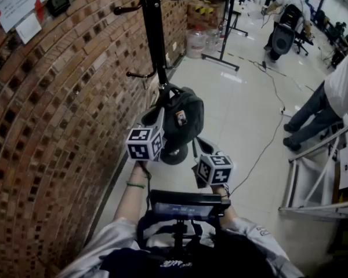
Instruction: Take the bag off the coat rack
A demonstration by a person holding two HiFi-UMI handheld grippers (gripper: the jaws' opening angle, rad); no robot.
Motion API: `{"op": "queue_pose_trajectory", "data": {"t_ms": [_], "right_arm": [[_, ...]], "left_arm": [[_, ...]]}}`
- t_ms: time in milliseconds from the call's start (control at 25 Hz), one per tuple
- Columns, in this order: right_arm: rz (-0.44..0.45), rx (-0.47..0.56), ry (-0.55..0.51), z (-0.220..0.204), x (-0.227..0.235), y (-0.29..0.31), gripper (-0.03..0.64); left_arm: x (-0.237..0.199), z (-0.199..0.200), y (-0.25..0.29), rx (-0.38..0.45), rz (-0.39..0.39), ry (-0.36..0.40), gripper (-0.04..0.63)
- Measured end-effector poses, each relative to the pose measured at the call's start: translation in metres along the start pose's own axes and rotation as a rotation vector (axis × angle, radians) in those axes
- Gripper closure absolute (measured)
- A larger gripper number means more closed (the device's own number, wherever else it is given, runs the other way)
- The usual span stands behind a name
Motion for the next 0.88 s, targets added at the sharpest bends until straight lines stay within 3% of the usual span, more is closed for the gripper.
{"op": "queue_pose_trajectory", "data": {"t_ms": [80,280,480,880], "right_arm": [[-0.005,-0.002,0.004,-0.001,0.006,0.000,0.609],[-0.018,-0.013,0.030,-0.004,0.018,0.003,0.609],[-0.031,-0.027,0.041,-0.008,0.023,0.009,0.609],[-0.067,-0.010,0.061,0.003,0.026,0.037,0.609]], "left_arm": [[-0.003,0.001,0.007,-0.010,0.005,0.011,0.501],[-0.013,0.002,0.028,-0.055,0.024,0.121,0.489],[-0.020,-0.008,0.050,-0.166,-0.030,0.196,0.423],[-0.028,-0.021,0.084,-0.259,-0.069,0.289,0.410]]}}
Point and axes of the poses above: the fingertips, and each gripper's own axes: y forward along the fingers, x to its right, z out of its top, the point moved 6 cm from there along -y, backward along the fingers, and after that the axes turned 11 degrees about x, right-handed, at the moved point
